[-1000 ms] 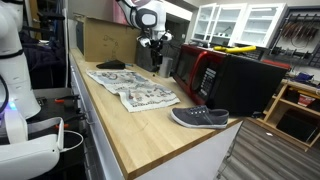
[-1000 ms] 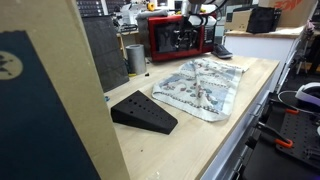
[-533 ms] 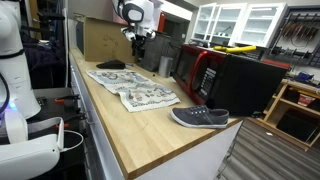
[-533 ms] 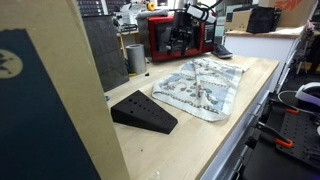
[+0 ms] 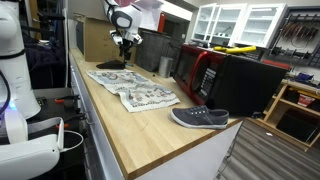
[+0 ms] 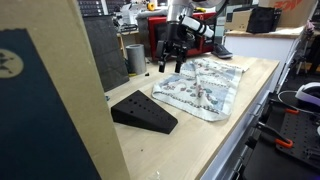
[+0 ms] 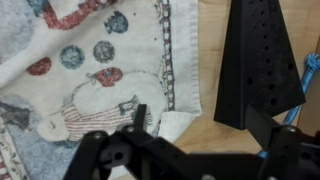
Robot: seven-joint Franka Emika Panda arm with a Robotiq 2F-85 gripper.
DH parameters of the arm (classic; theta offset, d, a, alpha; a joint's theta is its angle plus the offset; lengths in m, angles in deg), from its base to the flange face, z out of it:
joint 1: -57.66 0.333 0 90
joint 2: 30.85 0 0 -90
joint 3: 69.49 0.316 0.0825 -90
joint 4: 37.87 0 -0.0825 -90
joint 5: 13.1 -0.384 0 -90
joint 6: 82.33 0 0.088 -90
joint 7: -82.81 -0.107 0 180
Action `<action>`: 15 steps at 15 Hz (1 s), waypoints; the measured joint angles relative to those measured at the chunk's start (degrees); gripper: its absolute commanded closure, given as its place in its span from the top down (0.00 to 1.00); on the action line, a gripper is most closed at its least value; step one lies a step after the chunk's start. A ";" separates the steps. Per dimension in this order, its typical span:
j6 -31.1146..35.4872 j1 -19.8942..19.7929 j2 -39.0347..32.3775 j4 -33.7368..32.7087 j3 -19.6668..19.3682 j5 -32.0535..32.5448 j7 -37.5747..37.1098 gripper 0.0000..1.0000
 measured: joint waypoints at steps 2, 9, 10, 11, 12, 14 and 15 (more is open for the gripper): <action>1.83 0.28 -0.91 0.31 0.01 -0.24 0.00 1.00; 5.97 0.30 -6.07 0.38 0.81 -3.00 -0.05 1.00; 6.51 0.30 -6.79 0.37 1.09 -3.29 -0.08 1.00; 7.09 0.31 -7.41 0.34 1.35 -3.48 -0.13 1.00; 7.79 0.31 -7.95 0.28 1.56 -3.64 -0.20 1.00; 9.35 0.30 -8.76 0.02 1.83 -4.32 -0.24 1.00; 10.20 0.29 -9.04 -0.15 1.95 -4.65 -0.26 1.00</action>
